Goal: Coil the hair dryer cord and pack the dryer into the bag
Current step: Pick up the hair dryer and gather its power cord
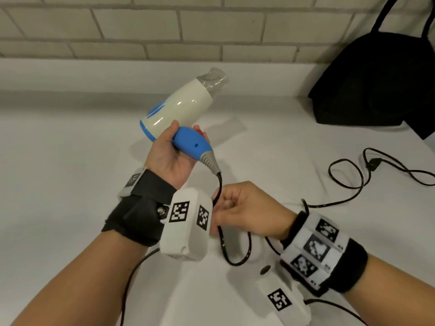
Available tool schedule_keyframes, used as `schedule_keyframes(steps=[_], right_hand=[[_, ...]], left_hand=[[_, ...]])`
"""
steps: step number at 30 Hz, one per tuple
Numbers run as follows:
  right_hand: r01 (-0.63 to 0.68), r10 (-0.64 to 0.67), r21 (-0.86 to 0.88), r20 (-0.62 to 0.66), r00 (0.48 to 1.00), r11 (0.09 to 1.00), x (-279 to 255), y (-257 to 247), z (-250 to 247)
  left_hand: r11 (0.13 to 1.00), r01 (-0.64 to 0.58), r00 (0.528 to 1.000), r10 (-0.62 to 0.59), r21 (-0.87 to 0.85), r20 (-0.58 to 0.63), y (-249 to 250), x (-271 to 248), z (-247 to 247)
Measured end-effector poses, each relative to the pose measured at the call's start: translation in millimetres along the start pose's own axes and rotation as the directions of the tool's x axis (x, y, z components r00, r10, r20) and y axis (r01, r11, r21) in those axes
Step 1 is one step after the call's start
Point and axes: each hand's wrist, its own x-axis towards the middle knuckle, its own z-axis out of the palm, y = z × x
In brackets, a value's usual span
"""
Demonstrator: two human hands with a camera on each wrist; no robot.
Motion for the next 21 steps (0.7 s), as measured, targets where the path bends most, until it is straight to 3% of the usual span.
schedule_keyframes(steps=[6,13,21], right_hand=[[0.025,-0.023,-0.127,0.021,1.000,0.992,-4,-9,-9],[0.002,0.014,-0.274,0.056,0.998,0.962,-2,-15,-20],[-0.114,0.237,-0.508,0.184,0.954,0.854,-7,-29,-43]], left_hand=[[0.998,0.030,0.996,-0.033,-0.049,-0.080,0,1,-11],[0.997,-0.053,0.975,0.038,-0.063,-0.219,5,-2,-15],[0.992,-0.063,0.959,0.030,-0.106,-0.282,6,-5,-15]])
